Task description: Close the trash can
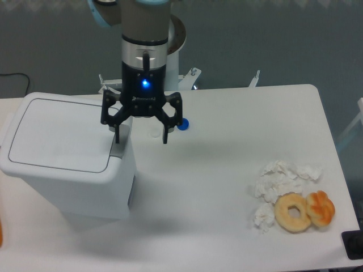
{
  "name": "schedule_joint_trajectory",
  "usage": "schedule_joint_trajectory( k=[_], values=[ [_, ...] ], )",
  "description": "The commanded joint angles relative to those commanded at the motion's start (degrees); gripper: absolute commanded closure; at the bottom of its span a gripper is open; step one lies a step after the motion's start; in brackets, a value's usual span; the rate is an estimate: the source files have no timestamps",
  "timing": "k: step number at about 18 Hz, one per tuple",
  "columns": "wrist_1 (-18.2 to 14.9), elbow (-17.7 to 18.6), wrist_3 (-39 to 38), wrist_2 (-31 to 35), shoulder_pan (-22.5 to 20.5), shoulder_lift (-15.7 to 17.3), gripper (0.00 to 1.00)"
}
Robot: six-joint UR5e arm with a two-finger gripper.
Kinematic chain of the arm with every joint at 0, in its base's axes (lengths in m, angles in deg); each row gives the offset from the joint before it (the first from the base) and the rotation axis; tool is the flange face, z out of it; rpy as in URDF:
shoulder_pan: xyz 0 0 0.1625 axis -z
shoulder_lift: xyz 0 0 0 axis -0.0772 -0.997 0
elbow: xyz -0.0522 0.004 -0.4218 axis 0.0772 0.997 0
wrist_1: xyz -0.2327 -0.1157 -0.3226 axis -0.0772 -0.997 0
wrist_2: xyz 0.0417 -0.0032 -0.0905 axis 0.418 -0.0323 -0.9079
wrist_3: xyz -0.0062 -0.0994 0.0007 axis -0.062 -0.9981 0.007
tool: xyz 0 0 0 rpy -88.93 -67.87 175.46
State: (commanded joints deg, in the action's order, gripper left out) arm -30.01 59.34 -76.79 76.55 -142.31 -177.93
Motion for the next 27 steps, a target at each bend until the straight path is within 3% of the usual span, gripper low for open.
schedule_joint_trajectory(
  k=[5, 10, 15, 24, 27],
  values=[
    [-0.1, 0.0, 7.1, -6.3, -9.0, -1.1, 0.00],
    [-0.2, 0.0, 13.8, -6.6, -14.1, -4.5, 0.00],
    [-0.5, 0.3, 26.2, -5.9, -17.9, -8.2, 0.00],
    [-0.8, -0.9, 49.2, 4.8, -22.7, -17.0, 0.00],
    [-1.8, -2.5, 50.6, 9.7, -22.6, -18.5, 0.00]
  ],
)
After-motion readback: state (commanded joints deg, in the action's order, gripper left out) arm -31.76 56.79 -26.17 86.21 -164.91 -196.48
